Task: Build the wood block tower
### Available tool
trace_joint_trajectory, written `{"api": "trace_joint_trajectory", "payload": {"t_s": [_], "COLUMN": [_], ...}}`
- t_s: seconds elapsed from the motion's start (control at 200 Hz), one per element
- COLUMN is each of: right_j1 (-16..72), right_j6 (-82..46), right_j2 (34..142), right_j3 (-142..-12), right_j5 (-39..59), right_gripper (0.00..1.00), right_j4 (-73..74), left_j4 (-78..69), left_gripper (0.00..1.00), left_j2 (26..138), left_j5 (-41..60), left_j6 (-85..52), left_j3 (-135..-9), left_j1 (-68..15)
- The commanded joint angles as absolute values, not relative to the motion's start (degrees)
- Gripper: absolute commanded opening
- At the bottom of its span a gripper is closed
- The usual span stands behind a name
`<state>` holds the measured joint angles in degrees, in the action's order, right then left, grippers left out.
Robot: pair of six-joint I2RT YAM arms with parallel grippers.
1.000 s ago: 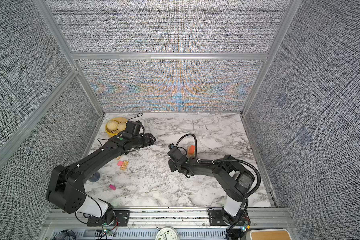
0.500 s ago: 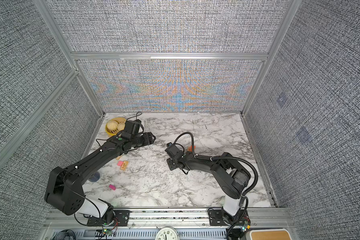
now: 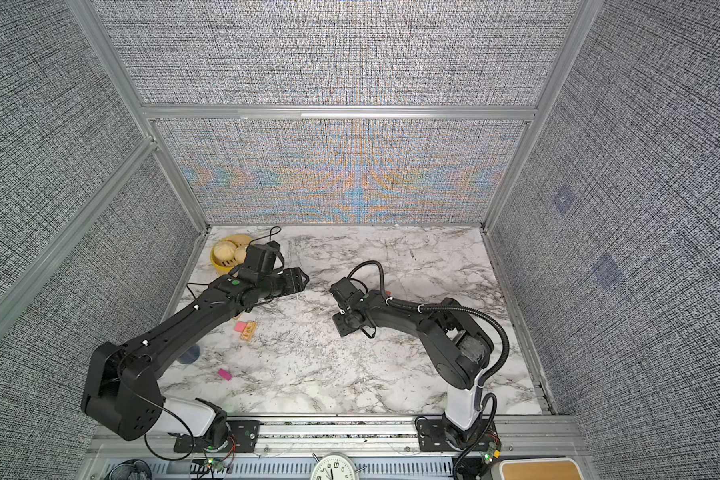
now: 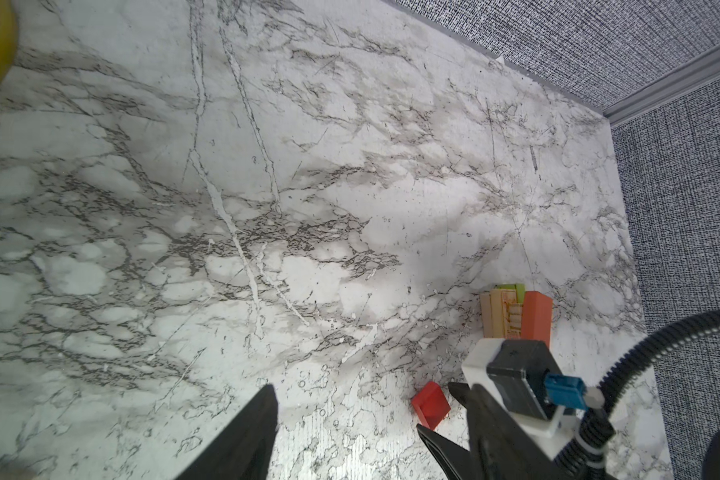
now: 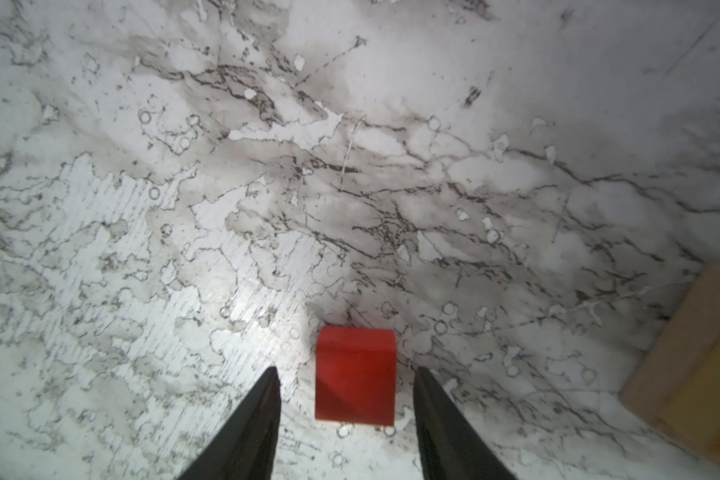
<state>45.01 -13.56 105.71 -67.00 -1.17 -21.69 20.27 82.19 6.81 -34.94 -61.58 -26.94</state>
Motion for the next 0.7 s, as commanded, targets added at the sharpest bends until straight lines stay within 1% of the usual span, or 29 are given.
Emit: {"api": "trace_joint_trajectory", "payload": {"t_s": [0.0, 0.125, 0.495, 0.63, 0.695], "right_j1": [45.04, 45.0, 45.0, 45.18, 45.33], "right_j6": [-12.45, -12.21, -12.28, -12.34, -12.24], "right_j2": [106.5, 107.29, 108.36, 108.43, 108.5], "right_j3": [-67.66, -68.44, -69.5, -69.52, -69.53], "right_j5": [0.16, 0.46, -1.13, -1.62, -1.76], "right_gripper": [0.54, 0.52, 0.38, 0.38, 0.4], "right_j4": [-23.91, -24.46, -25.33, -25.57, -25.65], "left_j4": [21.32, 21.87, 23.81, 24.08, 23.99], "left_gripper": [0.73, 0.73, 0.73, 0.73, 0.73], "left_j2": [81.62, 81.57, 81.52, 81.56, 81.45], "left_j5": [5.41, 5.23, 3.99, 3.96, 3.96], "left_j6": [-34.28, -34.5, -35.46, -35.67, -35.68], "left_j3": [-61.46, -61.35, -61.81, -61.79, -61.62], "left_j1": [-26.89, -26.74, -26.74, -26.75, -26.72]}}
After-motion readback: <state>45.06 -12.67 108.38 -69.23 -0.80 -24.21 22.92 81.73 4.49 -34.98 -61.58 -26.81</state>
